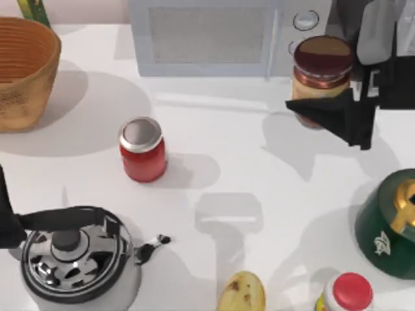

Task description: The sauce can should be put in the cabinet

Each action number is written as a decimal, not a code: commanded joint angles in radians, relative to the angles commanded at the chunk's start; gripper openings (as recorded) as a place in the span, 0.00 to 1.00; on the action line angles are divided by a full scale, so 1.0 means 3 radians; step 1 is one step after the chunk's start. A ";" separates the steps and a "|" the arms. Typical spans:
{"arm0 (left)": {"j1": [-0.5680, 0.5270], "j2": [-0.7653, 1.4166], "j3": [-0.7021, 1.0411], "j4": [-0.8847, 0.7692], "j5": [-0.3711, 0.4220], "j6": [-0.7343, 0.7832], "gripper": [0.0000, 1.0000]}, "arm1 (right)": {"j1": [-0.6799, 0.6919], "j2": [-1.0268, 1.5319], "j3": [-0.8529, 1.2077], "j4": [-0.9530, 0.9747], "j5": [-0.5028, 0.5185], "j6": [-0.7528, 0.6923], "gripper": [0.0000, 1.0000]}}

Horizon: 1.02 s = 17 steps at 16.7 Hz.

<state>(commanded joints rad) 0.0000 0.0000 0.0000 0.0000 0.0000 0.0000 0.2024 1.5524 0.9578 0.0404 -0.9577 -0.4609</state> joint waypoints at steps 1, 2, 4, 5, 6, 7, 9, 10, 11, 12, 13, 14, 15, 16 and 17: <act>0.0000 0.0000 0.0000 0.0000 0.0000 0.0000 1.00 | -0.0027 -0.0246 -0.0173 -0.0020 0.0166 0.0058 0.00; 0.0000 0.0000 0.0000 0.0000 0.0000 0.0000 1.00 | -0.0060 -0.0508 -0.0354 -0.0039 0.0345 0.0120 0.00; 0.0000 0.0000 0.0000 0.0000 0.0000 0.0000 1.00 | -0.0139 -0.1079 -0.0737 -0.0073 0.0736 0.0257 0.00; 0.0000 0.0000 0.0000 0.0000 0.0000 0.0000 1.00 | -0.0186 -0.1387 -0.0936 -0.0087 0.0944 0.0333 0.00; 0.0000 0.0000 0.0000 0.0000 0.0000 0.0000 1.00 | -0.0237 -0.1706 -0.1136 -0.0100 0.1156 0.0416 0.00; 0.0000 0.0000 0.0000 0.0000 0.0000 0.0000 1.00 | -0.0290 -0.2022 -0.1335 -0.0110 0.1369 0.0503 0.00; 0.0000 0.0000 0.0000 0.0000 0.0000 0.0000 1.00 | -0.0396 -0.2657 -0.1725 -0.0123 0.1786 0.0688 0.00; 0.0000 0.0000 0.0000 0.0000 0.0000 0.0000 1.00 | -0.0447 -0.2992 -0.1911 -0.0127 0.1985 0.0784 0.00; 0.0000 0.0000 0.0000 0.0000 0.0000 0.0000 1.00 | -0.0496 -0.3328 -0.2088 -0.0129 0.2175 0.0881 0.00; 0.0000 0.0000 0.0000 0.0000 0.0000 0.0000 1.00 | -0.0540 -0.3650 -0.2255 -0.0130 0.2352 0.0977 0.00; 0.0000 0.0000 0.0000 0.0000 0.0000 0.0000 1.00 | -0.0579 -0.3945 -0.2416 -0.0130 0.2515 0.1072 0.00; 0.0000 0.0000 0.0000 0.0000 0.0000 0.0000 1.00 | -0.0610 -0.4209 -0.2564 -0.0130 0.2661 0.1162 0.00; 0.0000 0.0000 0.0000 0.0000 0.0000 0.0000 1.00 | -0.0636 -0.4443 -0.2701 -0.0129 0.2791 0.1247 0.00; 0.0000 0.0000 0.0000 0.0000 0.0000 0.0000 1.00 | -0.0654 -0.4646 -0.2828 -0.0129 0.2904 0.1324 0.00; 0.0000 0.0000 0.0000 0.0000 0.0000 0.0000 1.00 | -0.0667 -0.4819 -0.2942 -0.0130 0.3000 0.1391 0.00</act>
<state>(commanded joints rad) 0.0000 0.0000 0.0000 0.0000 0.0000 0.0000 0.0024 0.1069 0.0752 0.0014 -0.0577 -0.0436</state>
